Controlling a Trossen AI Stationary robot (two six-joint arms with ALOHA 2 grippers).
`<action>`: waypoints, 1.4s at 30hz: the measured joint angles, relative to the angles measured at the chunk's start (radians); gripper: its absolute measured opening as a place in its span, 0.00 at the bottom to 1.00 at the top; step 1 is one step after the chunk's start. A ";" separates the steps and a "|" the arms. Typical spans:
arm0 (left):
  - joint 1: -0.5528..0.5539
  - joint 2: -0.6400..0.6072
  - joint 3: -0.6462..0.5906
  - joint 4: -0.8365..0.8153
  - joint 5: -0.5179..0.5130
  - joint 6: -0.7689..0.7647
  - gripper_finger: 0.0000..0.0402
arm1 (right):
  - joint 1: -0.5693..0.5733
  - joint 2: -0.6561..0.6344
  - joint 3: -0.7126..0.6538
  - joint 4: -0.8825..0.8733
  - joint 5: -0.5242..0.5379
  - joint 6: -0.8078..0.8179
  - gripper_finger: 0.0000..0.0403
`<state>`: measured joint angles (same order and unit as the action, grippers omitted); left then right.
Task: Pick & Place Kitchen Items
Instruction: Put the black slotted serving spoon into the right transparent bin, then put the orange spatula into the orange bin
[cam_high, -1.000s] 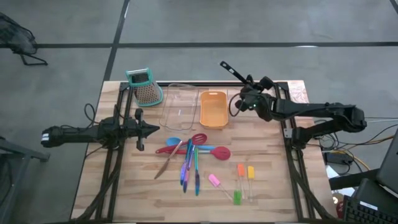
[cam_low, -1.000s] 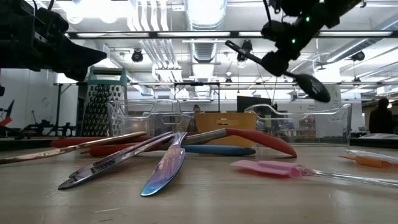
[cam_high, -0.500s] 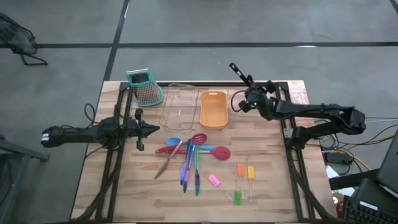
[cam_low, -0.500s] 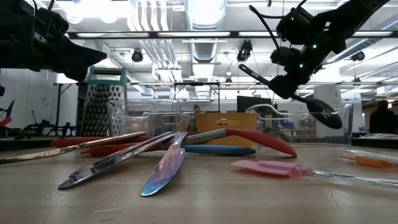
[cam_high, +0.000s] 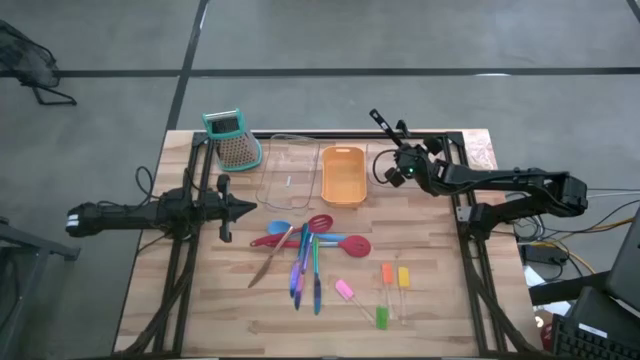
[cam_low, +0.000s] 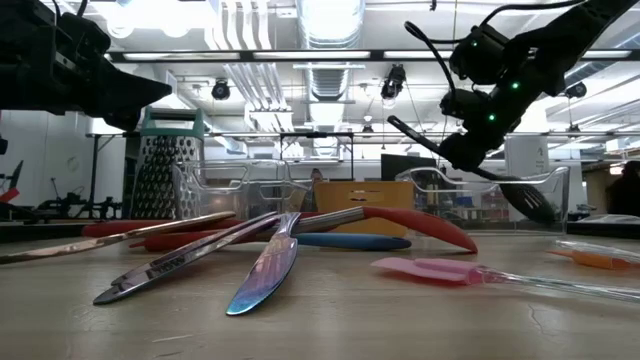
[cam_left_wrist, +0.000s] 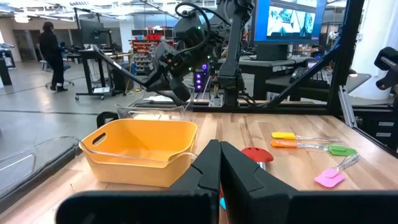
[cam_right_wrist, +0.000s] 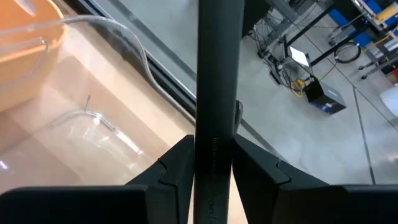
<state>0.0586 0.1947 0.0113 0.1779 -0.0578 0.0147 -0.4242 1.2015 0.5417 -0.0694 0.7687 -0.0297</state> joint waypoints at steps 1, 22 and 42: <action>0.000 0.000 0.000 0.000 0.000 0.000 0.01 | -0.001 0.000 -0.002 0.001 -0.012 0.002 0.26; 0.000 0.000 0.000 -0.001 0.000 0.000 0.01 | -0.010 0.016 -0.055 0.053 -0.120 0.023 0.28; 0.000 0.000 0.000 0.002 0.000 0.000 0.01 | 0.051 0.054 0.024 -0.051 -0.122 0.102 0.17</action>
<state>0.0586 0.1951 0.0109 0.1795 -0.0578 0.0147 -0.3728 1.2556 0.5661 -0.1203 0.6465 0.0727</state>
